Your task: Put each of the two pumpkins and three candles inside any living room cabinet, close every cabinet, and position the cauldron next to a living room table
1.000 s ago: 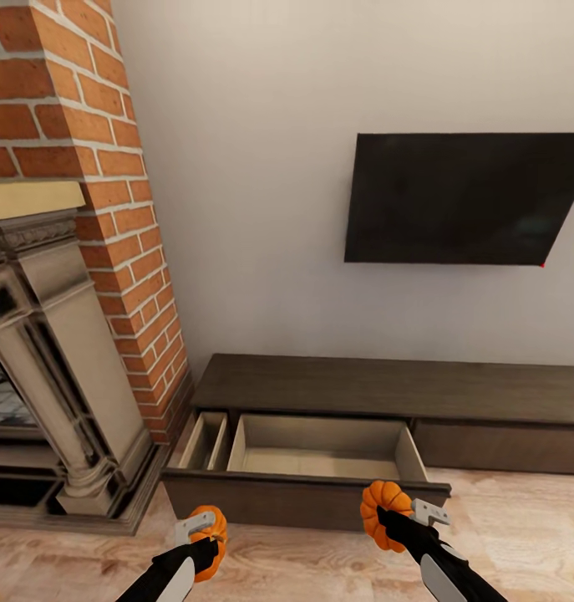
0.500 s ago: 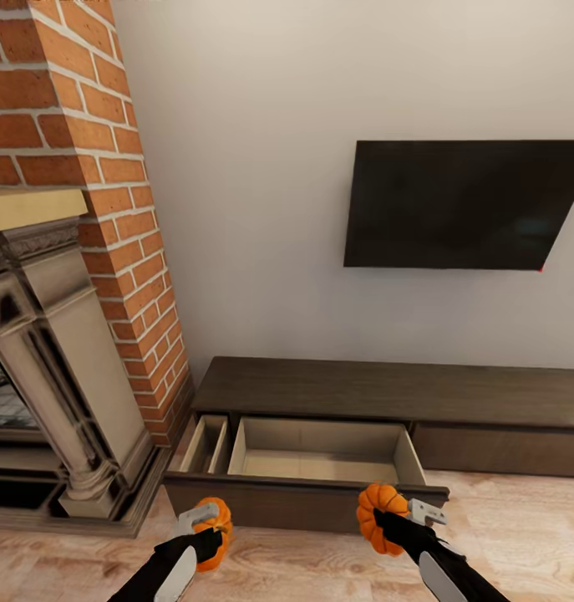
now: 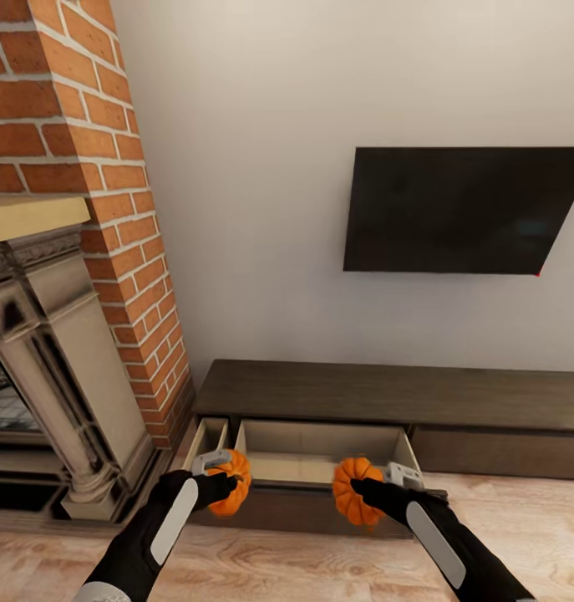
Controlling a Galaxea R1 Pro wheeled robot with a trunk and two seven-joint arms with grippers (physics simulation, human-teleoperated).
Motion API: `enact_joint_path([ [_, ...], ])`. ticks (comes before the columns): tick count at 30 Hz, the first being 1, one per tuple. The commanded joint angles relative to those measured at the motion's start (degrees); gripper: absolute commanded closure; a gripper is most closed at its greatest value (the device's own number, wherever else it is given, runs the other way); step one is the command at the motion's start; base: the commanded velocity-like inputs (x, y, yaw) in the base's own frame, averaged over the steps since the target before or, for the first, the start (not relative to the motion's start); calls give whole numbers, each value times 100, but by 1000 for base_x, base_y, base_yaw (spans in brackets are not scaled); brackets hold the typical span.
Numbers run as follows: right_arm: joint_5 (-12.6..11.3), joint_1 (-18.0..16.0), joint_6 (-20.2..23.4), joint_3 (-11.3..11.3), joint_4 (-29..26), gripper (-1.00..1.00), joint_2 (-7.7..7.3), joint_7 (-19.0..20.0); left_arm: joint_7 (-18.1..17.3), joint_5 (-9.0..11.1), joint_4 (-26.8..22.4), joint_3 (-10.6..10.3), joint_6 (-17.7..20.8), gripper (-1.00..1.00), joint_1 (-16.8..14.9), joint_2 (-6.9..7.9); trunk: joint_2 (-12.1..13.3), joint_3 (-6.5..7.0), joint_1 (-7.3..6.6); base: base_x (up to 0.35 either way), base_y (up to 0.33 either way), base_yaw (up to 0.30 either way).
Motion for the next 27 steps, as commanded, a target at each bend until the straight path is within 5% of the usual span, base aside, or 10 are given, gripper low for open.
enact_joint_path([
  [1, -91, -2, 51, 21, -167, 100, -11, -116, 66, 55, 1, -7, 23, 100, -16, 3, 37, 10, -22, 0, 0, 0],
  [11, -131, -2, 354, 11, -919, 100, -15, -624, -15, 114, -43, 8, 30, 100, -38, 4, 438, 190, -242, 0, 0, 0],
  [15, -137, -2, 344, 10, -917, 100, -18, -637, -10, 428, -49, 9, 17, 100, -38, 0, 599, 262, -330, 0, 0, 0],
  [27, -140, -2, 281, 3, -937, 100, -17, -600, 50, 565, -227, -37, -35, 100, -36, 0, 599, 262, -330, 0, -43, 0],
])
